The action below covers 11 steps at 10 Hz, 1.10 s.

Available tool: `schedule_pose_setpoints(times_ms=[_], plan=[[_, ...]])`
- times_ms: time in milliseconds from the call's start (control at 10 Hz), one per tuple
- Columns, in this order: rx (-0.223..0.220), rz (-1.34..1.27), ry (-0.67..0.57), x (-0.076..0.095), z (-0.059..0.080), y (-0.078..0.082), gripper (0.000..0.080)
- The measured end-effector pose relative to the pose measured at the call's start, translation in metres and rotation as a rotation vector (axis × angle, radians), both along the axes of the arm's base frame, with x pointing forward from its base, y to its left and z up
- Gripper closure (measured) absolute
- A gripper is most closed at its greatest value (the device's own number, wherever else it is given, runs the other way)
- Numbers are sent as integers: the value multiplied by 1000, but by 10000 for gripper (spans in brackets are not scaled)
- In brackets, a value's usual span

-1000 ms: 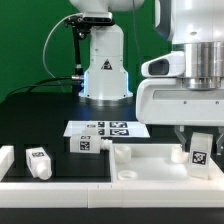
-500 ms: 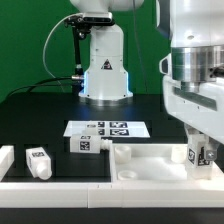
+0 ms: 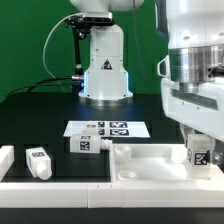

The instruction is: Assemble one leg

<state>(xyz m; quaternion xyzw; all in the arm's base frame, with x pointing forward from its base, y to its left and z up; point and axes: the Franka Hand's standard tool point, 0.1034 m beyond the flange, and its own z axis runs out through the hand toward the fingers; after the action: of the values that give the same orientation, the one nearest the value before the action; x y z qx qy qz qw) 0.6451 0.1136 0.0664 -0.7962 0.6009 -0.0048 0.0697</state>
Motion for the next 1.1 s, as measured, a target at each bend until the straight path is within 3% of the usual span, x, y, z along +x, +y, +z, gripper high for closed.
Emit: schedule_pose_setpoints(times_ms=[100, 400, 600, 700, 800, 1000, 1100], plan=[[-14, 172, -21, 0, 3, -1, 179], [-43, 438, -43, -3, 2, 2, 151], [-62, 575, -55, -3, 2, 0, 151], [-120, 821, -67, -2, 2, -1, 151], [-145, 964, -76, -1, 3, -1, 151], [-139, 907, -69, -1, 2, -2, 151], [-139, 906, -69, -1, 2, -2, 248]])
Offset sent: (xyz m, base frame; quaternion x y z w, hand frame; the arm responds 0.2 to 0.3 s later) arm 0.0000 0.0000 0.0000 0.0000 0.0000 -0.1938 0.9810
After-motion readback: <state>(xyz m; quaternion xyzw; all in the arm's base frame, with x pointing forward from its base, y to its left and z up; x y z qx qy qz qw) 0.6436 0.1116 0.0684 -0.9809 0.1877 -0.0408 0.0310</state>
